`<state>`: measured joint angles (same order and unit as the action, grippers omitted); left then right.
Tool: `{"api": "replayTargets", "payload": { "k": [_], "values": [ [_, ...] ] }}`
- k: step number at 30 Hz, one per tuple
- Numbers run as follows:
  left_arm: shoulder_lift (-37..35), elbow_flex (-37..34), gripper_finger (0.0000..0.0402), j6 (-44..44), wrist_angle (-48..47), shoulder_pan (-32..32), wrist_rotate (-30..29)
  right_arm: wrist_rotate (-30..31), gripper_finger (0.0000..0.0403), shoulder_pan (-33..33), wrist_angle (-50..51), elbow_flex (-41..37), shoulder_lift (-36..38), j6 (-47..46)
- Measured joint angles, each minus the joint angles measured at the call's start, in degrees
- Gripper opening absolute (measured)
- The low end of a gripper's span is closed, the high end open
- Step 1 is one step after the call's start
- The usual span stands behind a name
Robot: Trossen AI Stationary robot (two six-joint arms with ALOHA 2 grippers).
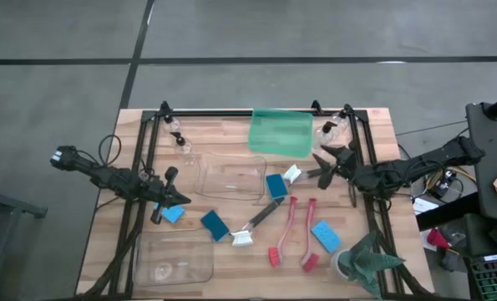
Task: Pick & Place Kitchen Sink Supplies
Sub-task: Put the transparent soap dispenser into the green bin
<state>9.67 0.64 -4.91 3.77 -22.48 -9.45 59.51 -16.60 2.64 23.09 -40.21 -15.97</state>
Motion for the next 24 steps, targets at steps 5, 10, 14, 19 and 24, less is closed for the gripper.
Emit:
{"api": "replayTargets", "payload": {
  "k": [5, 10, 14, 19, 24],
  "values": [
    [0.00, 0.00, 0.0003, 0.00, 0.01, 0.00, 0.00, 7.83, 0.0192, 0.00, 5.84, -0.21, -1.30, -8.16],
    [0.01, -0.01, 0.0003, -0.01, 0.01, -0.01, 0.00, 9.92, 0.0192, 0.09, 11.10, -0.24, -2.95, -12.40],
    [0.01, -0.01, 0.0003, -0.02, 0.01, -0.02, 0.02, 10.62, 0.0192, 0.52, 13.10, -0.50, -6.68, -11.32],
    [0.01, 0.00, 0.0003, 0.00, 0.01, 0.00, -0.01, 10.75, 0.0194, 2.52, 13.52, -0.50, -11.67, -11.63],
    [0.01, 0.00, 0.0003, -0.01, 0.01, -0.02, 0.00, 11.04, 0.0220, 5.31, 13.58, -0.50, -14.67, -17.37]
  ]
}}
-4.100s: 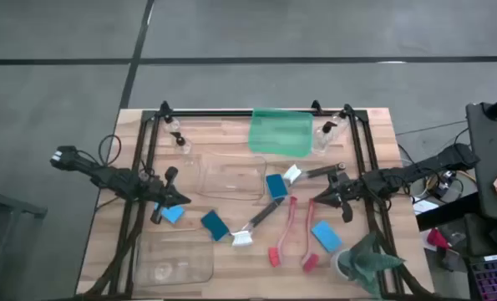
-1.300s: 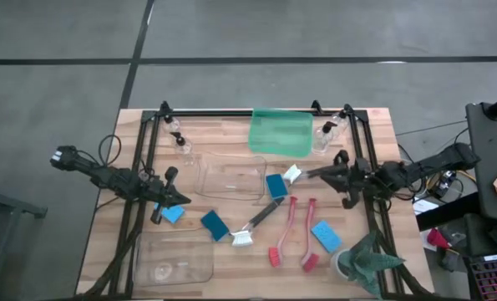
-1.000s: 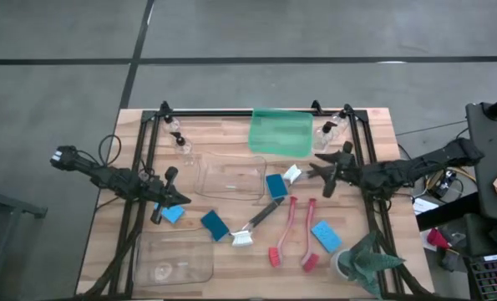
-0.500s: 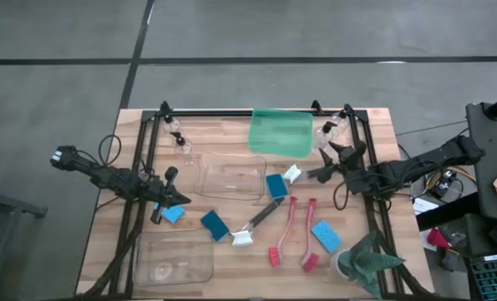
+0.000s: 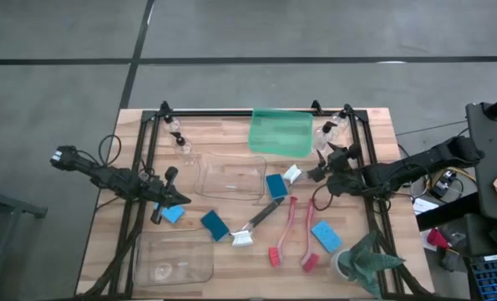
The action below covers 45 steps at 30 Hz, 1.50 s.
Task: Pick & Place Kitchen Sink Supplies
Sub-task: Put the transparent soap dispenser into the green bin
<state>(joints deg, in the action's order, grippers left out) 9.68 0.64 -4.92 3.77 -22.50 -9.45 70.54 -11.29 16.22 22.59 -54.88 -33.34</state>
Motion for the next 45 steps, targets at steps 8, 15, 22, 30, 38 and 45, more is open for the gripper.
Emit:
{"api": "replayTargets", "payload": {
  "k": [8, 15, 22, 30, 38, 45],
  "values": [
    [0.02, -0.02, 0.0003, 0.00, -0.01, 0.02, -0.01, 2.47, 0.0283, 3.24, 8.29, -0.27, 0.42, -18.02],
    [0.01, -0.02, 0.0003, 0.00, -0.01, -0.01, 0.00, 4.35, 0.0281, 7.65, 8.28, -0.39, 0.38, -17.19],
    [0.01, 0.00, 0.0003, 0.00, 0.00, 0.01, 0.01, 3.00, 0.0274, 11.05, 5.75, -0.39, 0.36, -16.09],
    [0.02, -0.01, 0.0003, 0.00, 0.00, -0.01, -0.01, -0.28, 0.0267, 14.34, -3.76, -0.39, 0.38, -7.12],
    [0.01, 0.00, 0.0003, 0.00, 0.00, 0.00, 0.00, -2.59, 0.0251, 19.05, -6.52, -0.39, 0.34, -5.71],
    [0.00, 0.00, 0.0003, 0.01, 0.00, 0.02, 0.01, -7.27, 0.0228, 22.26, -9.43, -0.39, 0.35, -2.63]
  ]
}}
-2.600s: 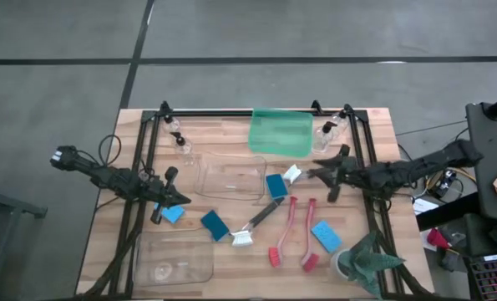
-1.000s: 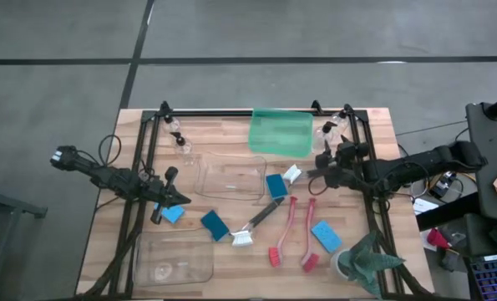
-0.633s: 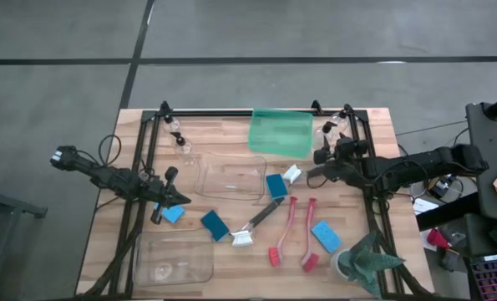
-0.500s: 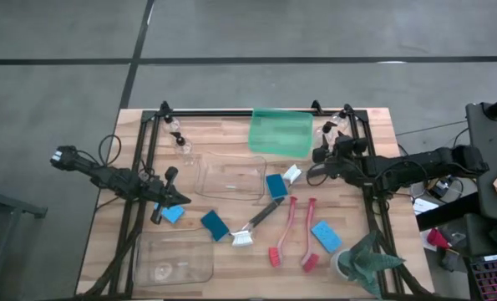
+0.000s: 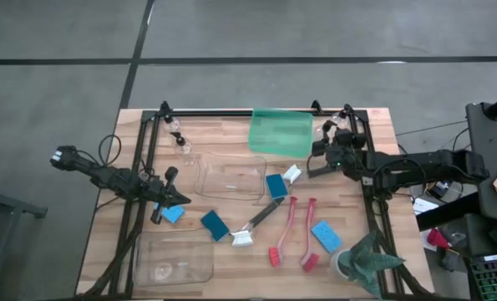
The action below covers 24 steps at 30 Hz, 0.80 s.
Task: Pick & Place Kitchen Sink Supplies
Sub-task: Put the transparent soap dispenser into the green bin
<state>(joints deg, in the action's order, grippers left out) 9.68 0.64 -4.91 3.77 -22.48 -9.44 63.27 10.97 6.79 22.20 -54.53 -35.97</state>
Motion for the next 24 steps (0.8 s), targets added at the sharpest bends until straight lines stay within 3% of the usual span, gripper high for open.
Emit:
{"api": "replayTargets", "payload": {
  "k": [12, 24],
  "values": [
    [0.01, -0.01, 0.0003, -0.01, -0.01, 0.00, -0.01, -0.53, 0.0163, 0.36, -0.36, 0.00, -0.06, 0.41],
    [0.00, 0.00, 0.0003, 0.00, 0.00, -0.01, -0.01, -0.90, 0.0050, 0.30, -0.32, 0.00, -0.06, 1.89]
  ]
}}
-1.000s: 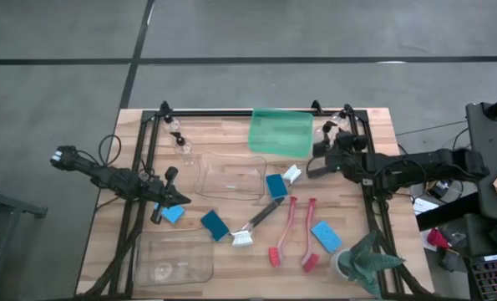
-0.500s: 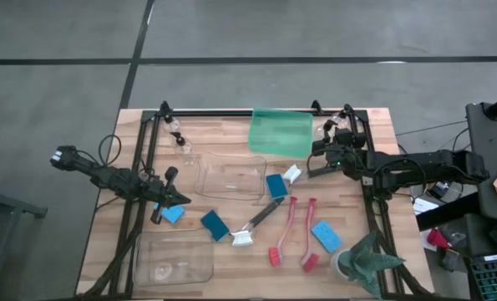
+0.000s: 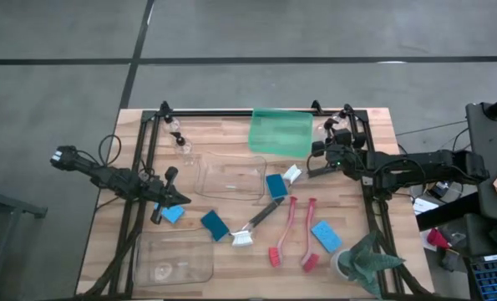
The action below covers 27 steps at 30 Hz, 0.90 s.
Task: Pick & Place Kitchen Sink Supplies
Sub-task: Put the transparent soap dispenser into the green bin
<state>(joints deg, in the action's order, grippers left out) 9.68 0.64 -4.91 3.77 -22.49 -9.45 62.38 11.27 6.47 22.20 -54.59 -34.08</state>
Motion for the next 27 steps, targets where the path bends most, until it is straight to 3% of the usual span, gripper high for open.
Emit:
{"api": "replayTargets", "payload": {
  "k": [5, 13, 16, 21, 27],
  "values": [
    [0.01, -0.02, 0.0003, 0.00, 0.00, -0.01, -0.01, -0.08, 0.0012, 0.00, 0.01, 0.00, 0.00, 0.56],
    [-0.01, -0.02, 0.0003, -0.01, 0.00, 0.01, 0.01, -2.58, 0.0008, 0.00, 0.11, 0.00, 0.00, 0.56],
    [0.01, 0.00, 0.0003, -0.01, -0.02, 0.01, -0.01, -6.10, 0.0011, -0.02, 0.36, 0.00, 0.02, 0.39],
    [0.01, -0.02, 0.0003, -0.01, -0.01, -0.01, 0.01, -11.68, 0.0046, -0.26, 0.65, -0.74, -0.40, 0.72],
    [0.00, -0.01, 0.0003, 0.00, 0.00, 0.00, -0.01, -11.44, 0.0129, -0.26, 0.62, -2.71, -0.22, 1.50]
  ]
}}
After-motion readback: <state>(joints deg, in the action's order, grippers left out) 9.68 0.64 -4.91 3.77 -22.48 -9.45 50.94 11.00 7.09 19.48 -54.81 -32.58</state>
